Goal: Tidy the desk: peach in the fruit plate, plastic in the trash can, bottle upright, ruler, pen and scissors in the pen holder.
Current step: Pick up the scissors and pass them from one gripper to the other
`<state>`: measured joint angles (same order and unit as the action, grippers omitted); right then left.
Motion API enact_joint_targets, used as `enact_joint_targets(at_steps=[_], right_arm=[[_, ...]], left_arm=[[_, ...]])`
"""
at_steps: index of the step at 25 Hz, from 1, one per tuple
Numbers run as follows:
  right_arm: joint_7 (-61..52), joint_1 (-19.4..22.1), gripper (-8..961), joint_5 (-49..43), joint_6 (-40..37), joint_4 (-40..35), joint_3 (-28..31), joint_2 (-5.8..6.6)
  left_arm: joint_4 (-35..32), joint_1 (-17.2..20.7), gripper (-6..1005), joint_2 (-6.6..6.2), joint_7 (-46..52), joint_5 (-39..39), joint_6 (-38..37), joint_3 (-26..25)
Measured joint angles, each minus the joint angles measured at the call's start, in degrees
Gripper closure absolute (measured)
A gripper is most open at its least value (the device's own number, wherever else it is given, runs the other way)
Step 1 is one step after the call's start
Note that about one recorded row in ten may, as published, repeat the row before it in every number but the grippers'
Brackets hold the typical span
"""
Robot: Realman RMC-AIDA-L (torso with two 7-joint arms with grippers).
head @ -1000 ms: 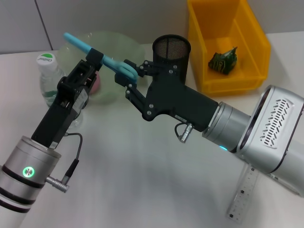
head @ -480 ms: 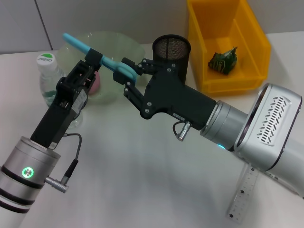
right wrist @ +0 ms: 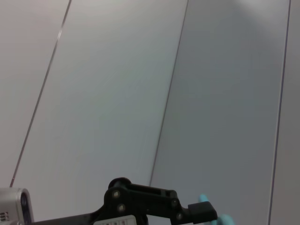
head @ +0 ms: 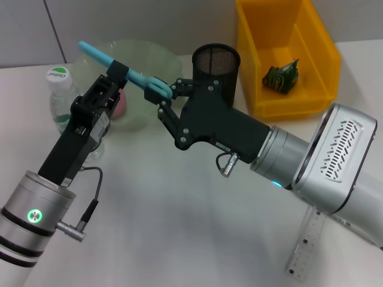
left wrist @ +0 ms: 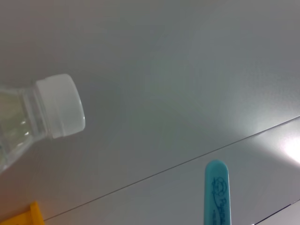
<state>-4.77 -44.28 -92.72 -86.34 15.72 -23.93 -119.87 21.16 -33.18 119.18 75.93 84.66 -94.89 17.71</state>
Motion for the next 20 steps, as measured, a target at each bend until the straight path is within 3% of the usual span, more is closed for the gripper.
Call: enact_joint_targets(at_steps=[3, 20], right_arm=[[-0.3, 0.0, 859, 0.0, 0.1, 0.0, 0.0, 0.0], [-0.1, 0.2, 862, 0.0, 0.1, 0.0, 0.0, -0.02]], left_arm=[[0.0, 0.0, 770, 0.0, -0.1, 0.0, 0.0, 0.0], [-0.8, 0.2, 742, 0.02, -0.2, 3.8, 0.0, -2.0]])
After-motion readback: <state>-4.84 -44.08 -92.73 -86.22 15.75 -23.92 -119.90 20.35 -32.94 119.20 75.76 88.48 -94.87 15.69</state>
